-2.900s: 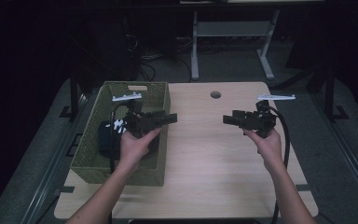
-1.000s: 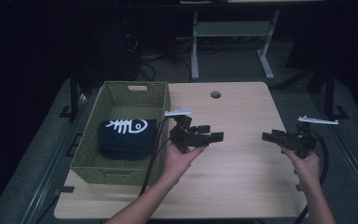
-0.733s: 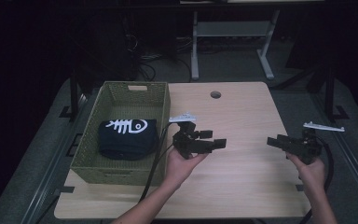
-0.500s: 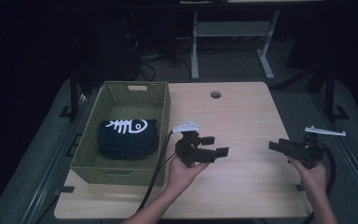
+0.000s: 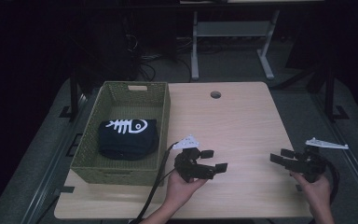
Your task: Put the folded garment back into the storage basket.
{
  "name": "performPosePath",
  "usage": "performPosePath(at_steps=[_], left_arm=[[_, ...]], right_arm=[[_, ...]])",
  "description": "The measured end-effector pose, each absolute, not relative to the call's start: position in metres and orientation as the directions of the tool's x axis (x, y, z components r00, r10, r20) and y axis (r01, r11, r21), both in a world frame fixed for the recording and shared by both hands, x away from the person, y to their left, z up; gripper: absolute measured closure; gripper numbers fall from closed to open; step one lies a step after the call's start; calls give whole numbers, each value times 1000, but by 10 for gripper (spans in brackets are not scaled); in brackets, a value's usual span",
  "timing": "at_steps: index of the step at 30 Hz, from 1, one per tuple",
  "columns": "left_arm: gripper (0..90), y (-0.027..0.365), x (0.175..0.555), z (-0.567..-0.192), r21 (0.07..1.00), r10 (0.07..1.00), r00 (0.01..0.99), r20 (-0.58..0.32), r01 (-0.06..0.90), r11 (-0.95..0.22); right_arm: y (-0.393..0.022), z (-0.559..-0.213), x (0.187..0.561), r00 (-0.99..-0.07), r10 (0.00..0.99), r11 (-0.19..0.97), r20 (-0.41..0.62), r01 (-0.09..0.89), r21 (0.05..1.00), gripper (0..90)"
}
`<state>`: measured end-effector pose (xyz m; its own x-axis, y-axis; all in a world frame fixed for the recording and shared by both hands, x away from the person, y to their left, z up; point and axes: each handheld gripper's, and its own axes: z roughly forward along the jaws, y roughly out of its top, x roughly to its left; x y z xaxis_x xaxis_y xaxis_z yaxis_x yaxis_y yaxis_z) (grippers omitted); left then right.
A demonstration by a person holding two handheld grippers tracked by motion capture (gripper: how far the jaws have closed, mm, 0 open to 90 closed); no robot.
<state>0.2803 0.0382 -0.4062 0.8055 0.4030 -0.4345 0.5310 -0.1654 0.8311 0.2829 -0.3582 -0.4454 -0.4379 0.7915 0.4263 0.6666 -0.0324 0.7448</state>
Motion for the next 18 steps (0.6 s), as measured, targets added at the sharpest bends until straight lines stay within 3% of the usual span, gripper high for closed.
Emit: performPosePath(at_steps=[8,18], left_arm=[[217,49,261,-416,842,395,816,-421,514,-165],[218,57,236,-433,851,402,834,-379,485,-203]], right_arm=[[-351,-451,267,-446,779,-55,440,651,757,236],[-330,-454,241,-473,811,-23,345,563,826,213]])
